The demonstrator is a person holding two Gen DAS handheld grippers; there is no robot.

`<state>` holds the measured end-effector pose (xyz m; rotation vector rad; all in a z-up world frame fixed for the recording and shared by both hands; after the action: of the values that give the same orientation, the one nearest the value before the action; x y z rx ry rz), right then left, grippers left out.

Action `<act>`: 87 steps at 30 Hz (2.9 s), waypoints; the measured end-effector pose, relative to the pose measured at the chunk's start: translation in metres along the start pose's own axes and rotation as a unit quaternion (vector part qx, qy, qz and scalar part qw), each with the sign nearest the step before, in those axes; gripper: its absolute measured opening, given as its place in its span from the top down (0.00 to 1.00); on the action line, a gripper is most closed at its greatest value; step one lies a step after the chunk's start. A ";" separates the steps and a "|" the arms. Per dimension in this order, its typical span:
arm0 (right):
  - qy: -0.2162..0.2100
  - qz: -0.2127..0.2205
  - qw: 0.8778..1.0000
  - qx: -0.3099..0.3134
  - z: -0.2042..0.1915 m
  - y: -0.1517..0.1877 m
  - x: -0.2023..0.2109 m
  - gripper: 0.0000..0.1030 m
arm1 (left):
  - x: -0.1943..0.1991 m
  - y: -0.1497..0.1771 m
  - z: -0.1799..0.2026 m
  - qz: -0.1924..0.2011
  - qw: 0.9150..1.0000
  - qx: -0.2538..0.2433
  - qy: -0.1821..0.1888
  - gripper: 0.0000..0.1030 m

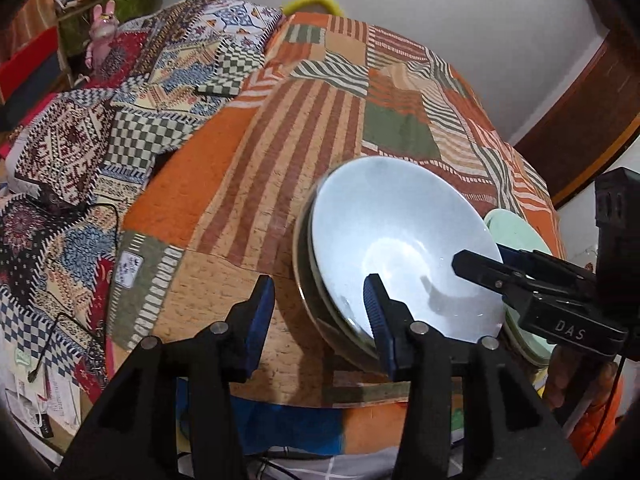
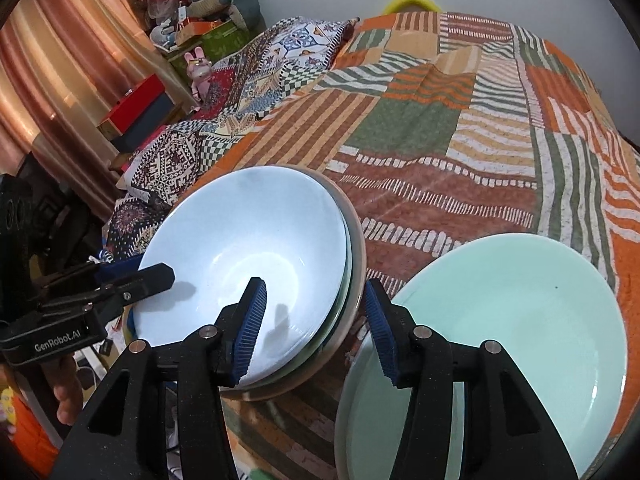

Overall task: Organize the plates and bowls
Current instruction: 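Lower the white spotted bowl into the pale green bowl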

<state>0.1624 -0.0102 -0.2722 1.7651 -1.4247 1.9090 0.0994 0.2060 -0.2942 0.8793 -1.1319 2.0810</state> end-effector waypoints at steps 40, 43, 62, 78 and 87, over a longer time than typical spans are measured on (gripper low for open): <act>-0.004 0.042 0.998 -0.038 0.004 -0.014 0.034 0.67 | 0.026 -0.024 0.039 0.037 0.999 -0.026 -0.008 0.59; -0.003 0.056 0.998 -0.042 0.008 -0.016 0.048 0.67 | 0.034 -0.029 0.053 0.047 0.998 -0.040 -0.006 0.59; 0.045 0.113 0.986 -0.113 0.080 0.011 0.126 0.67 | 0.027 -0.025 0.161 0.038 0.990 -0.129 0.048 0.58; 0.071 0.107 0.978 -0.161 0.126 0.046 0.137 0.67 | -0.017 -0.005 0.206 -0.016 0.985 -0.163 0.055 0.58; 0.070 0.084 0.978 -0.180 0.136 0.062 0.125 0.67 | -0.038 0.004 0.205 -0.048 0.984 -0.164 0.048 0.58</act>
<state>0.1772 -0.1978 -0.2206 1.3594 -1.7783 1.6739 0.1727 0.0185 -0.2411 0.6534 -1.3048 1.7726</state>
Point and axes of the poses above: each gripper's, at about its wrist camera, not at the fingertips, and x roughly against the way its jaws point, z to its right, y to its underside, the point moved 6 cm from there along -x, roughly the way its jaws point, and after that the axes turned 7 degrees about y, right-handed, at the moved point
